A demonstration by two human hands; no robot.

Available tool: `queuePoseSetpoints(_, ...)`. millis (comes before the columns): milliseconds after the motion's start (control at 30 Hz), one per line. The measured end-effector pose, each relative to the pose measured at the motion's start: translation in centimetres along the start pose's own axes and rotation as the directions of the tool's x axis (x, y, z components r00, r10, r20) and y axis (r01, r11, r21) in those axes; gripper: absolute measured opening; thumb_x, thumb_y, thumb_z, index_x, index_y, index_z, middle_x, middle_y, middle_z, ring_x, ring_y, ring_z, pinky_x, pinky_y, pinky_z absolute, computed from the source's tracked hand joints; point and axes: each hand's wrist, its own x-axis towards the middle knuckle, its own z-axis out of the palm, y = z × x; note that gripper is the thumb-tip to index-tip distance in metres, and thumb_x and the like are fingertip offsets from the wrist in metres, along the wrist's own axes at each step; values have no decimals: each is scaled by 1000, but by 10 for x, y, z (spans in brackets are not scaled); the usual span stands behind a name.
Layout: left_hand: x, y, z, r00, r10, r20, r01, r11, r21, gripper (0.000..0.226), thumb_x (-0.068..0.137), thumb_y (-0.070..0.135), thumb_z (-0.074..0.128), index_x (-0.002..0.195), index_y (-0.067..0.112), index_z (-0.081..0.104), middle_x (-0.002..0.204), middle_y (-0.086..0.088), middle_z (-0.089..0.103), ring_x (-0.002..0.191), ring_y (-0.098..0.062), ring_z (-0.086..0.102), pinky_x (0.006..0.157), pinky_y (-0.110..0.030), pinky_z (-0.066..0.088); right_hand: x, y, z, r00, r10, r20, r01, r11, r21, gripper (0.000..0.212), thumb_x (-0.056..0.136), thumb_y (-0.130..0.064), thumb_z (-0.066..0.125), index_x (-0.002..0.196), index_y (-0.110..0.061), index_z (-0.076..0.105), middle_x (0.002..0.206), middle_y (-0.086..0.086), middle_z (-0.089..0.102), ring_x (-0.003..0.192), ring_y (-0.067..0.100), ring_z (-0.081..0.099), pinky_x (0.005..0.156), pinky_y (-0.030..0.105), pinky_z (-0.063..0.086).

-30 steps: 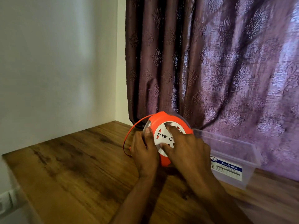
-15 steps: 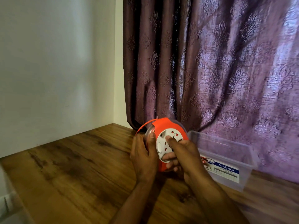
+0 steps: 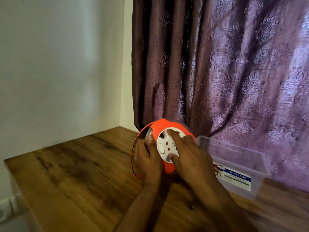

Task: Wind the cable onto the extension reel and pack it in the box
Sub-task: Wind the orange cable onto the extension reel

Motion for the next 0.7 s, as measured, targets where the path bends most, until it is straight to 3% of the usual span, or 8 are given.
queuePoseSetpoints(233,0,4,0,999,-42,13,42,999,-27,58,89,60,32,85,10,60,83,-4,67,81,-23,65,76,-51,54,2,2,5,998,-31,58,31,999,9,64,96,-34,48,145,-53,12,140,7,35,114,33,58,84,42,52)
queuePoseSetpoints(433,0,6,-1,999,-31,22,32,999,-25,55,90,57,34,81,8,58,80,-5,66,79,-23,63,76,-51,53,0,5,7,998,-23,-58,22,999,-24,64,92,-43,53,141,-52,14,128,3,45,102,28,62,75,39,52)
queuePoseSetpoints(567,0,5,-1,999,-33,29,34,999,-32,47,95,47,40,80,6,57,80,-7,65,78,-24,62,74,-51,53,-2,2,10,995,43,-93,-40,999,33,65,88,-51,55,141,-53,17,128,6,51,106,31,62,79,41,51)
queuePoseSetpoints(700,-2,5,-1,999,-22,37,23,999,-33,47,93,50,39,80,8,57,80,-6,65,78,-24,63,73,-51,54,-3,0,14,989,114,-97,-107,991,75,62,88,-58,52,142,-51,21,131,6,53,110,32,60,82,40,49)
